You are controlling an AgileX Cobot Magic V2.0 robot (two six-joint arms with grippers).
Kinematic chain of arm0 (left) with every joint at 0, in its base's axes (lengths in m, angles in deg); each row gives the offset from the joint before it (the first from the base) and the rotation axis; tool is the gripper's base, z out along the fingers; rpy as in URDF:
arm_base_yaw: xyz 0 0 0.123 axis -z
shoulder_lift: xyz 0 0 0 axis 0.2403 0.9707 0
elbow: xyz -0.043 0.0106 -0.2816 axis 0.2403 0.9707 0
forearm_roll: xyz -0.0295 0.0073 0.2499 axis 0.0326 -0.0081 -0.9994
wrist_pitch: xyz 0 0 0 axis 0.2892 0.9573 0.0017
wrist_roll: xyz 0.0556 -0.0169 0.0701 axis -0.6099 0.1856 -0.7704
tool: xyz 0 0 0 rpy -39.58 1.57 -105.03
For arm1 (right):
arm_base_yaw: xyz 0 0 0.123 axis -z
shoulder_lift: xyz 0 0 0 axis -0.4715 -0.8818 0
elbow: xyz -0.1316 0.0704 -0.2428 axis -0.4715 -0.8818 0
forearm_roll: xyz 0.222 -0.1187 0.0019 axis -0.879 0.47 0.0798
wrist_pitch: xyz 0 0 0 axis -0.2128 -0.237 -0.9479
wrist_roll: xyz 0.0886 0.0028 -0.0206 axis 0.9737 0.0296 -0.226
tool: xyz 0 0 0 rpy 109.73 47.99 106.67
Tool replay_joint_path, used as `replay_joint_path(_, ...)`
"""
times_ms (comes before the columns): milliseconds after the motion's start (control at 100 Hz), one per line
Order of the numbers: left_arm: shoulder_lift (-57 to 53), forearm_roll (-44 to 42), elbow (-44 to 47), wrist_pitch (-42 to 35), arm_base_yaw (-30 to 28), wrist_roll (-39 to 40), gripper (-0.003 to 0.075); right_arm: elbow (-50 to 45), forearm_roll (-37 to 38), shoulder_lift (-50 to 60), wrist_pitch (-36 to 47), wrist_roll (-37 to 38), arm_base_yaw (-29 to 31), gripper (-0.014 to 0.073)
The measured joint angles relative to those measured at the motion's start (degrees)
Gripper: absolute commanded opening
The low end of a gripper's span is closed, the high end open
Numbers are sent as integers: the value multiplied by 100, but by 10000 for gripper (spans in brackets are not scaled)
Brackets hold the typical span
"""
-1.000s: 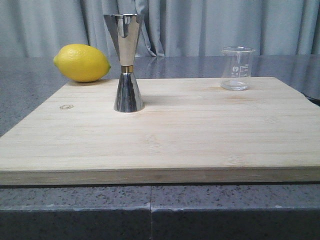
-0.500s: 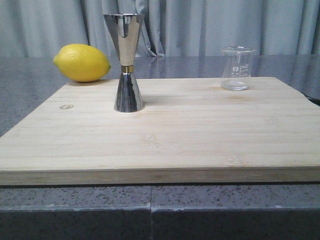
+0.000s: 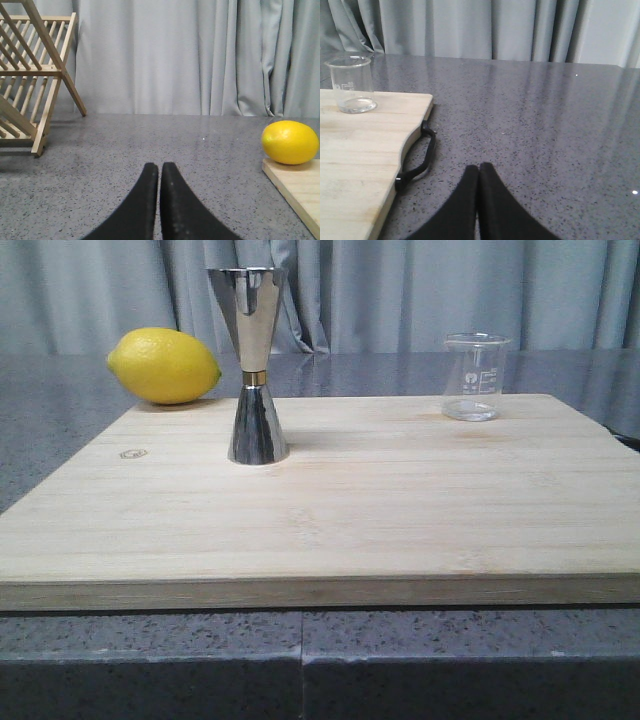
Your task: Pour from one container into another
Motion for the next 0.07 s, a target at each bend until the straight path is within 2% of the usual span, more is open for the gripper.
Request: replay_joint_path(70, 0, 0, 0, 0, 0, 0, -19, 0, 0, 0, 0, 0, 0, -72)
